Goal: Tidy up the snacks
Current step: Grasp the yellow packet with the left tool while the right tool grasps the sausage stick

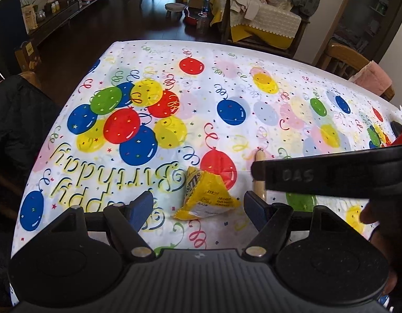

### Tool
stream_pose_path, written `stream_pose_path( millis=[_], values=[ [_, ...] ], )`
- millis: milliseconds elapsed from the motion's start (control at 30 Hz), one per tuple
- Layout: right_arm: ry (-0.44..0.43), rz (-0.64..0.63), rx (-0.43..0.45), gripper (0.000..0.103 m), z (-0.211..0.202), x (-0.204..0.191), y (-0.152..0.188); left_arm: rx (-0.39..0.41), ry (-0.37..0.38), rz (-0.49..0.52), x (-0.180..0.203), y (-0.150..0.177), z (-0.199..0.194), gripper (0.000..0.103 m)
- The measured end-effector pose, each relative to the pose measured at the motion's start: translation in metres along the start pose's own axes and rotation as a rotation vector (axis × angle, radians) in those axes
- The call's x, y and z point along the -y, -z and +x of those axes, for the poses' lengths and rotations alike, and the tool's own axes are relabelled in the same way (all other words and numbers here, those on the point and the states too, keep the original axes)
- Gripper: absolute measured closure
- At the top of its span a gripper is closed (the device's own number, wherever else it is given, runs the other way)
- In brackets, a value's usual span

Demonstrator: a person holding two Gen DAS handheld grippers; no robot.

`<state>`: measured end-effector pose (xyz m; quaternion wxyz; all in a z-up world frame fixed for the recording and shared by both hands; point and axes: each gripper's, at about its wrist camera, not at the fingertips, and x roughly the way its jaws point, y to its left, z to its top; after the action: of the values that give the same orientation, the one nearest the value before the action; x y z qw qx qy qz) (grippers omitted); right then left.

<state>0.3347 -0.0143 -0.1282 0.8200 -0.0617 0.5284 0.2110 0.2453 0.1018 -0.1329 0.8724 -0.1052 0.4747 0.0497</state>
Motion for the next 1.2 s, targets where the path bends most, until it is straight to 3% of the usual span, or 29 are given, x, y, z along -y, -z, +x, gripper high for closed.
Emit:
stream_pose_path(
  millis=[200, 400, 500, 833, 1200],
  values=[
    [0.031, -0.073, -0.002, 0.071, 0.007, -0.013, 0.003, -0.018, 0.014, 0.018, 0.003, 0.001, 0.007, 0.052],
    [0.059, -0.109, 0.01, 0.089, 0.009, -0.019, 0.006, -0.01, 0.02, 0.021, 0.003, 0.001, 0.006, 0.058],
    [0.054, -0.102, 0.018, 0.093, 0.008, -0.017, 0.009, -0.009, 0.018, 0.019, 0.001, 0.002, 0.006, 0.062],
    [0.04, -0.059, 0.03, 0.095, -0.007, -0.005, 0.022, -0.014, 0.013, 0.016, -0.003, 0.008, -0.002, 0.07],
    [-0.003, -0.014, 0.054, 0.095, -0.048, 0.0, 0.047, -0.006, 0.026, 0.005, -0.003, 0.021, -0.03, 0.07]
  ],
)
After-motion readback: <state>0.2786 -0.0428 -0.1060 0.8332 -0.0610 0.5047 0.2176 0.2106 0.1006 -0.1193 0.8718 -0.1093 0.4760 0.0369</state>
